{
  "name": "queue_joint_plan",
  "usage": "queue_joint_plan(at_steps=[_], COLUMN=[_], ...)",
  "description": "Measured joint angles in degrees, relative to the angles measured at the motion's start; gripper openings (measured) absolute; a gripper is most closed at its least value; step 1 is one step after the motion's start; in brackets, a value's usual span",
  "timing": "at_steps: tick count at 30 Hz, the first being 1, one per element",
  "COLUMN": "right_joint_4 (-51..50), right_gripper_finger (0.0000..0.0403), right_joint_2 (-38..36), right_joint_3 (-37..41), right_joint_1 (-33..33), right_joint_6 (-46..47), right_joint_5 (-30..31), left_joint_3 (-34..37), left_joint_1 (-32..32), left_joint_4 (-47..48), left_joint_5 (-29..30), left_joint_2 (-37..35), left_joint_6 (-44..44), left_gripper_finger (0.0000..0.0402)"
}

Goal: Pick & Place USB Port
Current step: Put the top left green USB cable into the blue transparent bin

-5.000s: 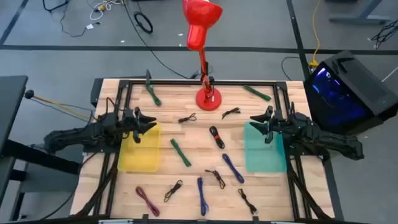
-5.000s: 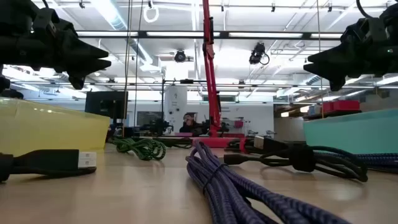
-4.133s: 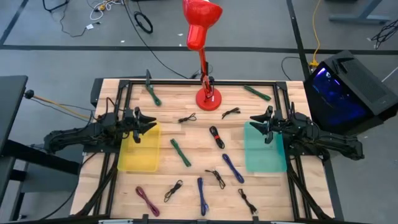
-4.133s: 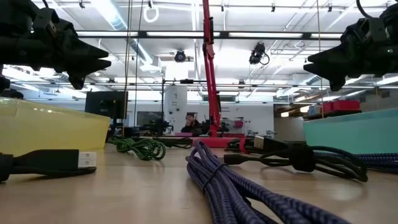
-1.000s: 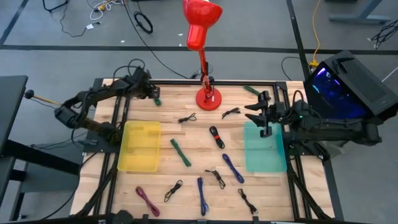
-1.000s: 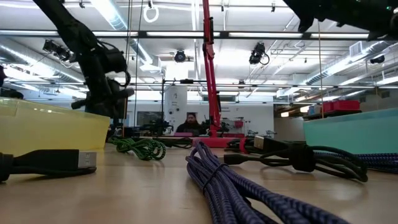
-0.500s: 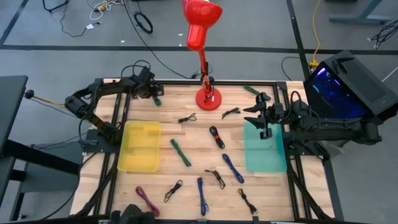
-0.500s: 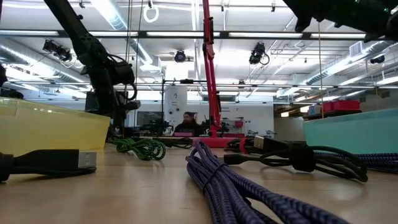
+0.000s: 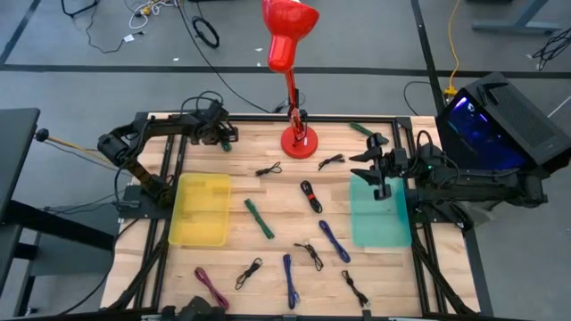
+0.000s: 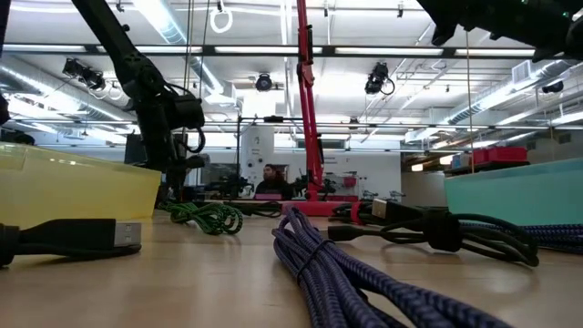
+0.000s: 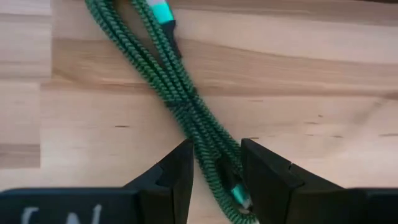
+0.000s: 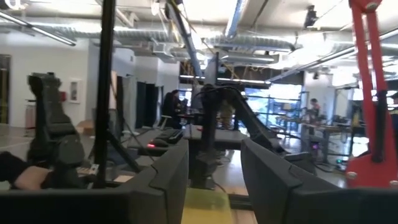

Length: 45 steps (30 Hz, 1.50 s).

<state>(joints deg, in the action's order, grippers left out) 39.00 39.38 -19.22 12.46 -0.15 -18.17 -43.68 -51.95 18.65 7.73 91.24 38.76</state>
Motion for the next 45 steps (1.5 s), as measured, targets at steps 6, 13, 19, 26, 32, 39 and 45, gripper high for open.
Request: queue_joint_plan(at_steps=[6,13,19,26,32,39,45], right_joint_4=[0.00,0.22,0.38,0.02,-3.75,-9.20,-8.11], right_gripper_finger=[0.0151,0.0151,0.0151,0.0151,0.0151,0.0151,0.0151], right_joint_2=[0.00,0.00,-0.02,0.00,-0.02,0.00,0.98], right_joint_3=[0.00,0.00,0.00,0.00,-0.02,-0.02,-0.02], right_joint_1=[-0.75,-1.79,-2.02,-2.04,-2.04,-2.02,-2.05], right_joint_6=[0.71,0.09,-0.15,-0.40,-0.53,0.77,4.14], right_joint_5=[-0.86,-0.85,-0.83,-0.53,2.69,12.42,15.69], left_joint_3=[0.07,0.00,-0.13,-0.17,-1.30,-6.02,-6.38], left_joint_1=[0.39,2.31,3.37,3.26,3.26,8.11,23.32], left_joint_4=[-0.22,-1.35,-1.98,-1.65,0.93,2.97,-1.82], left_joint_5=[1.59,4.14,5.63,3.23,-0.06,-4.47,-4.79], left_joint_2=[0.61,2.58,3.49,3.42,1.73,-9.41,-21.20], left_joint_6=[1.09,1.39,1.64,-0.03,-5.62,-16.65,-20.83], left_gripper_finger=[0.0138,0.0138,0.0125,0.0017,0.0014,0.0011,0.0011])
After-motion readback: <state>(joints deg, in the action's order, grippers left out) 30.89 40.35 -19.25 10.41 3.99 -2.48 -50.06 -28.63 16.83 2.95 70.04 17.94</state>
